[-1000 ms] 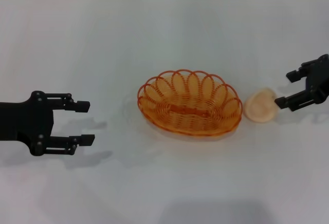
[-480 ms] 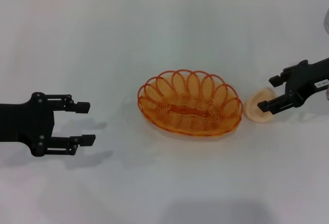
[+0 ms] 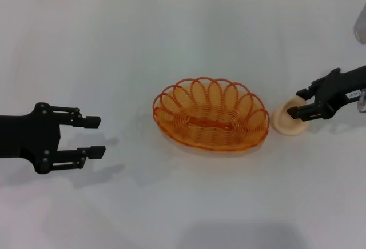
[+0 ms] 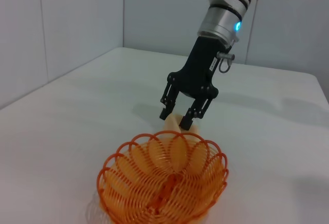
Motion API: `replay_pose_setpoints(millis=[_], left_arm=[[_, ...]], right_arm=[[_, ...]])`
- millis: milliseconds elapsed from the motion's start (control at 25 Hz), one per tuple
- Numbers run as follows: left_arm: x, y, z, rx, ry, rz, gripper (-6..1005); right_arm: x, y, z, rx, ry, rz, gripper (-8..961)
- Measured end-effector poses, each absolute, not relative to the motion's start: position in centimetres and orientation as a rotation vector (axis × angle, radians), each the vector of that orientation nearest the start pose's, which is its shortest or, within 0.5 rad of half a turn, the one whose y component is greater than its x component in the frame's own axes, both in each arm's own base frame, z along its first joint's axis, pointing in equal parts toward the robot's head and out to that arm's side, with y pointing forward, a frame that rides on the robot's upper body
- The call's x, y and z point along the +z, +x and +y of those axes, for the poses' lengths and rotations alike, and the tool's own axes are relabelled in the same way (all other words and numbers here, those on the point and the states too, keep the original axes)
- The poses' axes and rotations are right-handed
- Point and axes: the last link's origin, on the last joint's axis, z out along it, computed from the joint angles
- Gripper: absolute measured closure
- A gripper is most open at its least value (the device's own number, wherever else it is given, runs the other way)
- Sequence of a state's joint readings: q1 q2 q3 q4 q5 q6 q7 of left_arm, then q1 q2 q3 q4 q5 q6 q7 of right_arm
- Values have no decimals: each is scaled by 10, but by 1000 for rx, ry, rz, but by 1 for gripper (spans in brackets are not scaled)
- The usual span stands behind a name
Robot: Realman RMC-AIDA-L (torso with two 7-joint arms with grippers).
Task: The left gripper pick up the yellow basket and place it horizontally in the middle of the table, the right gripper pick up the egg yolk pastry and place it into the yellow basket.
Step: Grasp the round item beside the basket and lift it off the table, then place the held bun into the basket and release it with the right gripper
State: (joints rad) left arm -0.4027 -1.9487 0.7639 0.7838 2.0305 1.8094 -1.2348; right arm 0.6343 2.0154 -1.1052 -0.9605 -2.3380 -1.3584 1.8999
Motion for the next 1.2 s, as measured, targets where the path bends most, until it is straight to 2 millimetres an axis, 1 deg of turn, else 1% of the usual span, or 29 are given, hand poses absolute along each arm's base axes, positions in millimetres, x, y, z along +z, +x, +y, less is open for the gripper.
replay_pose_setpoints(millis=[160, 360, 480, 600, 840, 960, 1080, 1200], left_arm=[[57, -297, 284, -518, -2919, -326, 442], [57, -298, 283, -516, -2918, -332, 440], [57, -299, 282, -515, -2916, -337, 438], [57, -300, 281, -510, -2917, -361, 434], [57, -300, 283, -502, -2919, -468, 424], [58, -299, 285, -495, -2908, -506, 415], [57, -298, 285, -498, -2902, -520, 307], [57, -299, 284, -498, -2900, -522, 199]], right_arm=[[11, 233, 384, -161, -2769, 598, 370], [12, 233, 383, -163, -2772, 594, 598], [13, 233, 383, -161, -2770, 592, 657], [20, 231, 383, -156, -2756, 576, 716], [47, 217, 381, -137, -2711, 506, 779], [61, 207, 377, -90, -2714, 492, 812], [66, 193, 372, 16, -2760, 473, 825], [64, 183, 367, 92, -2799, 454, 838]])
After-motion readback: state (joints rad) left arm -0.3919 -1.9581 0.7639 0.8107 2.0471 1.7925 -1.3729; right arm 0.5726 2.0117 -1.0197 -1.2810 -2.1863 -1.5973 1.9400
